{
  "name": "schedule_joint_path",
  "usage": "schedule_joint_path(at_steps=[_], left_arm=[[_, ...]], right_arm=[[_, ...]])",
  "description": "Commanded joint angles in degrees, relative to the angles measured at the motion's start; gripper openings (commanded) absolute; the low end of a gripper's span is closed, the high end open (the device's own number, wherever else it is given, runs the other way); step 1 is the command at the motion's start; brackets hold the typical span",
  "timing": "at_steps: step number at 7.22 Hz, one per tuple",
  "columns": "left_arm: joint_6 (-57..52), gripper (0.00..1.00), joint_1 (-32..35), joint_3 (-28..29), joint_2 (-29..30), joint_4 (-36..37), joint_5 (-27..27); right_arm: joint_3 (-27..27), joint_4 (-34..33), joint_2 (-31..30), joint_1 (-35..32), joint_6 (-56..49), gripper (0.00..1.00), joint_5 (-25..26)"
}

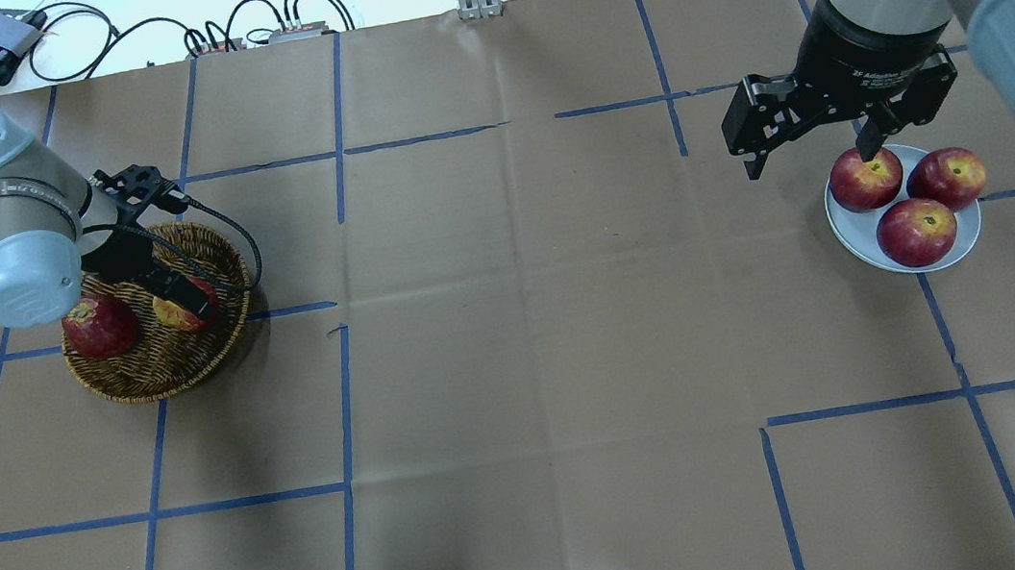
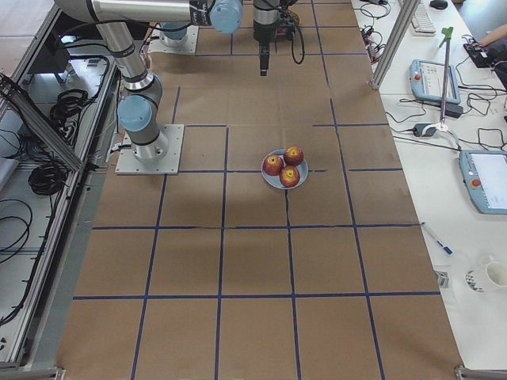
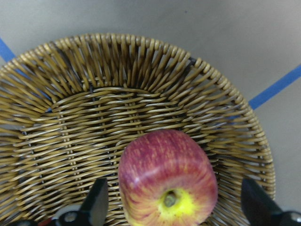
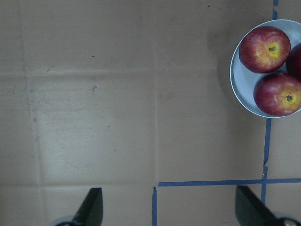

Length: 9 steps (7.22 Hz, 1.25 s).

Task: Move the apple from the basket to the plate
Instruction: 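Close the left gripper around the yellow-topped apple, then lift the apple with the left gripper and carry it toward the table center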

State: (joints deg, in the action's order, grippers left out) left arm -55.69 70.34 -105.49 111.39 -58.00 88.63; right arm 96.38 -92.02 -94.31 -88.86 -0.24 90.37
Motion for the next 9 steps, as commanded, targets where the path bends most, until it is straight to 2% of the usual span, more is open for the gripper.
schedule_joint_path(at_steps=[1, 2, 3, 5, 6, 7, 9], left_arm=[[-0.12, 0.9, -0.03, -0.42, 0.58, -0.1, 0.22], [-0.12, 0.81, -0.03, -0.33, 1.19, 0.16, 0.31], [-0.21, 0.54, -0.03, 0.19, 1.11, -0.18, 0.4], [1.27, 0.37, 0.76, 0.97, -0.11, -0.97, 1.98], [7.29, 0.35, 3.98, 2.12, -2.29, -1.5, 1.9], [15.7, 0.35, 10.19, 3.78, -4.49, -4.2, 1.98], [35.57, 0.35, 22.77, 8.69, -3.3, -8.26, 1.81]], right_arm=[[-0.05, 0.0, 0.0, 0.0, -0.02, 1.0, 0.06], [0.04, 0.0, 0.0, 0.0, -0.02, 1.0, 0.06], [-0.05, 0.0, 0.0, 0.0, -0.02, 1.0, -0.02], [-0.05, 0.0, 0.0, 0.0, -0.02, 1.0, 0.06], [-0.05, 0.0, 0.0, 0.0, -0.02, 1.0, 0.06], [-0.05, 0.0, 0.0, 0.0, -0.02, 1.0, 0.06], [0.04, 0.0, 0.0, 0.0, -0.02, 1.0, -0.02]])
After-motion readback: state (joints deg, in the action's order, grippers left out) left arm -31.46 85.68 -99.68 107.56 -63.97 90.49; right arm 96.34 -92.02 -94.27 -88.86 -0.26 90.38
